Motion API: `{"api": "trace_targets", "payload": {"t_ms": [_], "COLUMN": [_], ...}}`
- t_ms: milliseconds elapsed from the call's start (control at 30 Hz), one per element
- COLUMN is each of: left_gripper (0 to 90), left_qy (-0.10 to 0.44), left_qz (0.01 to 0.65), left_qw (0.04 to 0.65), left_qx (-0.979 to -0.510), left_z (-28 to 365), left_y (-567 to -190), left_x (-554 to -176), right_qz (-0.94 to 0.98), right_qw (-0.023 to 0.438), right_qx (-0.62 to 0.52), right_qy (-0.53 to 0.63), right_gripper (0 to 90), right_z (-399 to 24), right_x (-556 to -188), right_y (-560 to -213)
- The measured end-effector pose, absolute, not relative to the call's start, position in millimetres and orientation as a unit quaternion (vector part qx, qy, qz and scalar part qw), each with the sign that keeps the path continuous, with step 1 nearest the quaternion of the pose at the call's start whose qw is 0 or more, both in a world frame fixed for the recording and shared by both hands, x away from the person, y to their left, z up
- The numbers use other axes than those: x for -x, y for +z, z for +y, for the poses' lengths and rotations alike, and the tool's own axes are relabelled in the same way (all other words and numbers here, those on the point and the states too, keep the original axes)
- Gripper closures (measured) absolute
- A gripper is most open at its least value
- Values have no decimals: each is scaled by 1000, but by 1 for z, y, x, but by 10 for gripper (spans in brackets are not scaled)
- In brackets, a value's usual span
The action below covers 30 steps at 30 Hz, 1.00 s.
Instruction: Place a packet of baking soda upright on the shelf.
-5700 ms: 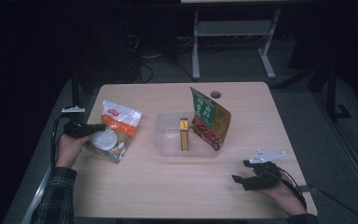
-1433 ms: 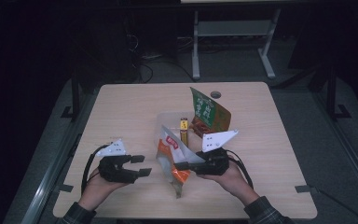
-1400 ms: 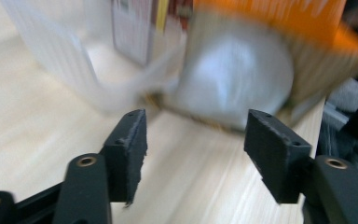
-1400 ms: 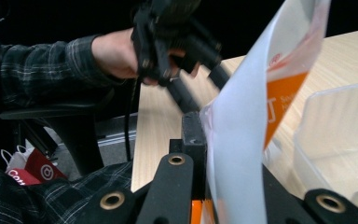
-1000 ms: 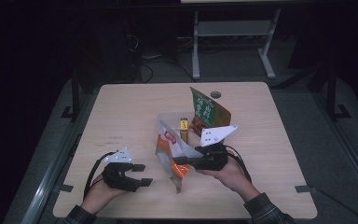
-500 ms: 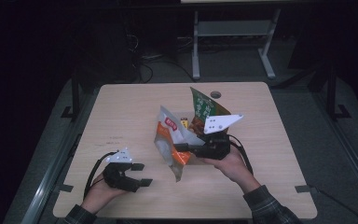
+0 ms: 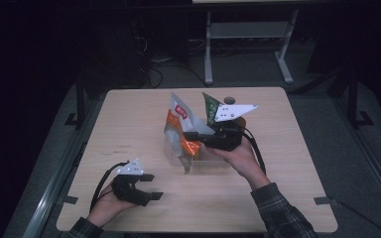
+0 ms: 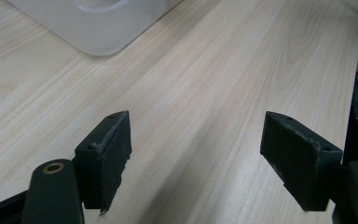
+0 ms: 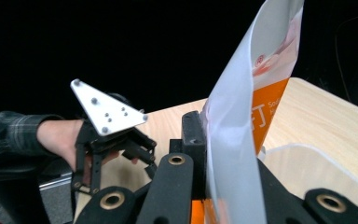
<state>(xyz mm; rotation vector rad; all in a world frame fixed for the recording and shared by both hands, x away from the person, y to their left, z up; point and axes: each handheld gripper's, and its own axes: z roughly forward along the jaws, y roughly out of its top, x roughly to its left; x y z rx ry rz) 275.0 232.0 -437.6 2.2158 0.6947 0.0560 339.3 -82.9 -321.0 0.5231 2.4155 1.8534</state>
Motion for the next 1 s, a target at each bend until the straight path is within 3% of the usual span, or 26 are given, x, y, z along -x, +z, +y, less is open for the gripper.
{"api": "trace_targets", "payload": {"t_ms": [1000], "left_gripper": [242], "left_qy": [25], "left_qz": [271], "left_qw": [386], "left_qx": [-882], "left_z": [230], "left_y": [-440], "left_x": [-275], "right_qz": [775], "right_qw": [66], "right_qx": [-200], "right_qy": [596], "right_gripper": [900], "right_z": [-79], "right_x": [-377], "right_y": [-329]}}
